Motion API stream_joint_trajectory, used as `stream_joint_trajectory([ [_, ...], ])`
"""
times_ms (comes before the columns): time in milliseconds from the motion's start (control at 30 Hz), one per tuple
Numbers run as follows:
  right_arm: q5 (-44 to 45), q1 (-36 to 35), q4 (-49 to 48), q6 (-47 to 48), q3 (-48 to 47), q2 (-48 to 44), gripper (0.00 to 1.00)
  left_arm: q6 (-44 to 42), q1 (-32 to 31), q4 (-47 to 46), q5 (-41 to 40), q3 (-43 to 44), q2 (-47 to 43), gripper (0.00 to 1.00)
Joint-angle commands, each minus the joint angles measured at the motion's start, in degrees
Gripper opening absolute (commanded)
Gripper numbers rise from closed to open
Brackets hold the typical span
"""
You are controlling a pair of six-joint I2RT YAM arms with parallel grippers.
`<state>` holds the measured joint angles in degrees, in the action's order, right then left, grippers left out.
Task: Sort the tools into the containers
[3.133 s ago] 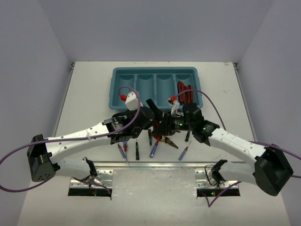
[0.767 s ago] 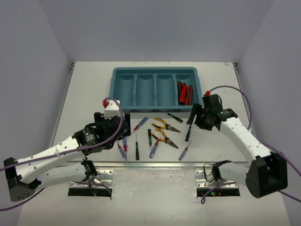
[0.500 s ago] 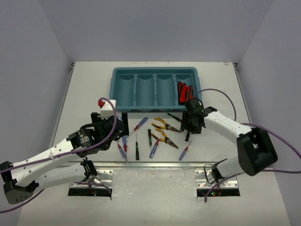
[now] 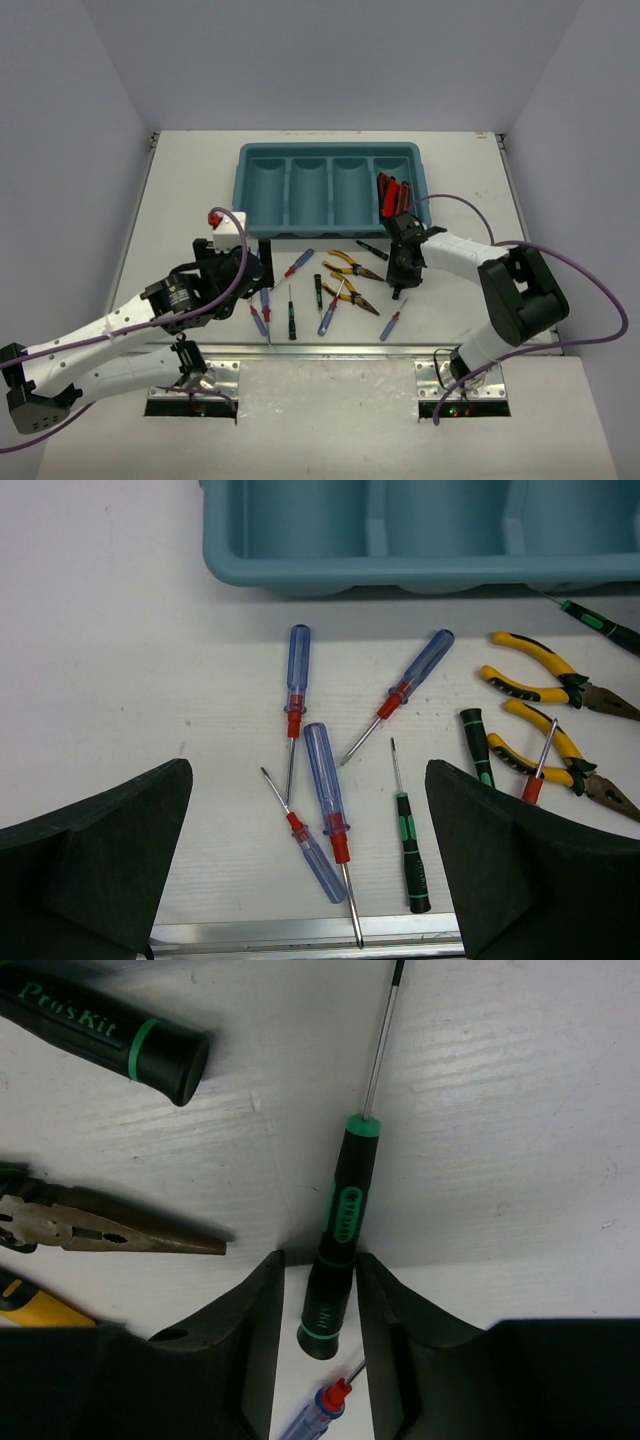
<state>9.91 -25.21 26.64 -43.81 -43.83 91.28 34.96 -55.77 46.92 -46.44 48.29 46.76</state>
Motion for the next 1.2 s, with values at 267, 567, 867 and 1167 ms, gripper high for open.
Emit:
stream_joint_trajectory([
  [267,3.0,0.1,-2.2,-3.8,3.6,-7.0,0.1,-0.5,0.4,-2.1,-0.1,0.4,-0.5,1.0],
  [567,0.1,0.1,4.1,-2.2,2.7,-25.0,0.04,-0.2,0.4,-1.7,-0.5,0.6,-0.5,1.0],
  [867,-10.0,0.1,-0.5,9.1,-6.9,-25.2,0.02,-0.4,0.7,-1.7,-0.6,0.6,0.3,1.0],
  [1167,-10.7,0.7,11.4,19.9,-47.4,13.7,0.07,-0.4,1.1,-2.0,-0.5,0.3,-0.2,1.0],
])
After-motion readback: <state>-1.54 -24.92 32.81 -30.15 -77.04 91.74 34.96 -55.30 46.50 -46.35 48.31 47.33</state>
